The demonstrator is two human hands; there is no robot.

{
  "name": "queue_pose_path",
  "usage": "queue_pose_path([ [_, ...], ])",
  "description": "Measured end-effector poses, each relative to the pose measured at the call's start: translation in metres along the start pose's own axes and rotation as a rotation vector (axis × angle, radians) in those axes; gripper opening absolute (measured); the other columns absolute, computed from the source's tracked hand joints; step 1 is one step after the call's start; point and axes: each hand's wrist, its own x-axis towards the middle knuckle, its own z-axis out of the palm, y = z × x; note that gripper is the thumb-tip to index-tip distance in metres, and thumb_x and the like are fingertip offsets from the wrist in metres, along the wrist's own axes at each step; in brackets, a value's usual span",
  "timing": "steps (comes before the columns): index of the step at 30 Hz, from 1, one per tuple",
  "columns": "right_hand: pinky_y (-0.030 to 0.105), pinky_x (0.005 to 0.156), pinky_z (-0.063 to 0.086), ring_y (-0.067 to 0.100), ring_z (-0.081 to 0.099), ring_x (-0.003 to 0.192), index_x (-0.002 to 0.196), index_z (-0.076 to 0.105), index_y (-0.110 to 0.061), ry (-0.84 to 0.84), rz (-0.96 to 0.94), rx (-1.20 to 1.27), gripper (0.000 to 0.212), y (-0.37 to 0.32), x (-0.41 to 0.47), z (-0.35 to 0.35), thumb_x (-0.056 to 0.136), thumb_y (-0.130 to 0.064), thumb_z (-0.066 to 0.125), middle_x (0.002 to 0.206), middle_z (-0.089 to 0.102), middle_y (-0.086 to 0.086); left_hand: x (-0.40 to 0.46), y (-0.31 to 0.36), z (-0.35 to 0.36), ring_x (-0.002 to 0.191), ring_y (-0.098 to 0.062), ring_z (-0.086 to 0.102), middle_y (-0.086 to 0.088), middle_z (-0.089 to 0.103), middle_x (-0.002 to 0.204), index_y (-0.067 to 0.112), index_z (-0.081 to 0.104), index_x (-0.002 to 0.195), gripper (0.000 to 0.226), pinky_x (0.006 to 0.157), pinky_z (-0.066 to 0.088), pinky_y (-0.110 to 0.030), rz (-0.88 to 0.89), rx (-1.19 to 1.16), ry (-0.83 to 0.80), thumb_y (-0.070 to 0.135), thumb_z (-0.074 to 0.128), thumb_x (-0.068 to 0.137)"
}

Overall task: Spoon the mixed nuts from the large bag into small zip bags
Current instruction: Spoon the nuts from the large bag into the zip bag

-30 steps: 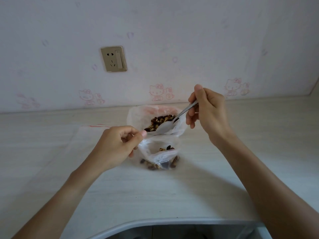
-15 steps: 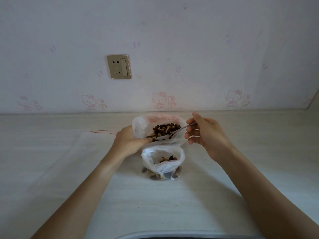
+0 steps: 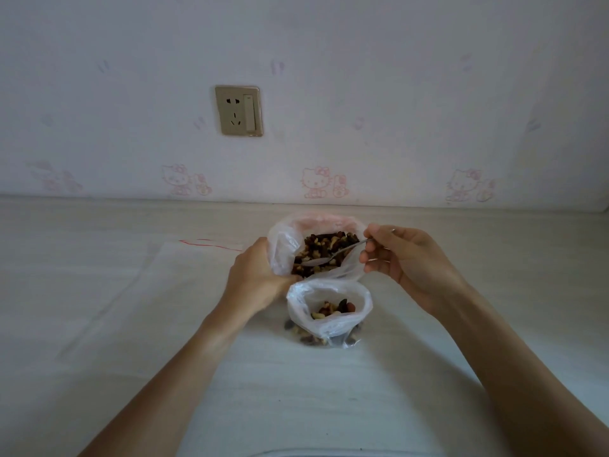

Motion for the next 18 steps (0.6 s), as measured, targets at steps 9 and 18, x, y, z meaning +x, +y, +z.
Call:
queue_pose_path([
  [9, 0.031, 0.063, 0.061, 0.034, 0.076, 0.079, 0.093, 0.072, 0.003, 0.056, 0.017, -0.091, 0.031, 0.006, -0.005, 0.011, 0.101, -0.026, 0.064, 0.086, 0.076, 0.024, 0.004, 0.002, -0.002, 0.091, -0.013, 0.068, 0.007, 0.071, 0.098, 0.028, 0.063, 0.102, 0.029, 0.07, 0.054, -0.03, -0.064, -0.16, 0.021, 0.013, 0.075, 0.081],
  [18, 0.027, 0.058, 0.06, 0.036, 0.078, 0.079, 0.086, 0.075, 0.004, 0.135, 0.089, -0.076, 0.034, 0.01, -0.005, 0.018, 0.1, -0.025, 0.066, 0.086, 0.077, 0.025, 0.003, 0.004, -0.003, 0.098, -0.011, 0.066, 0.008, 0.069, 0.108, 0.027, 0.06, 0.118, 0.044, 0.086, 0.058, -0.035, -0.052, -0.152, -0.054, 0.013, 0.078, 0.08],
])
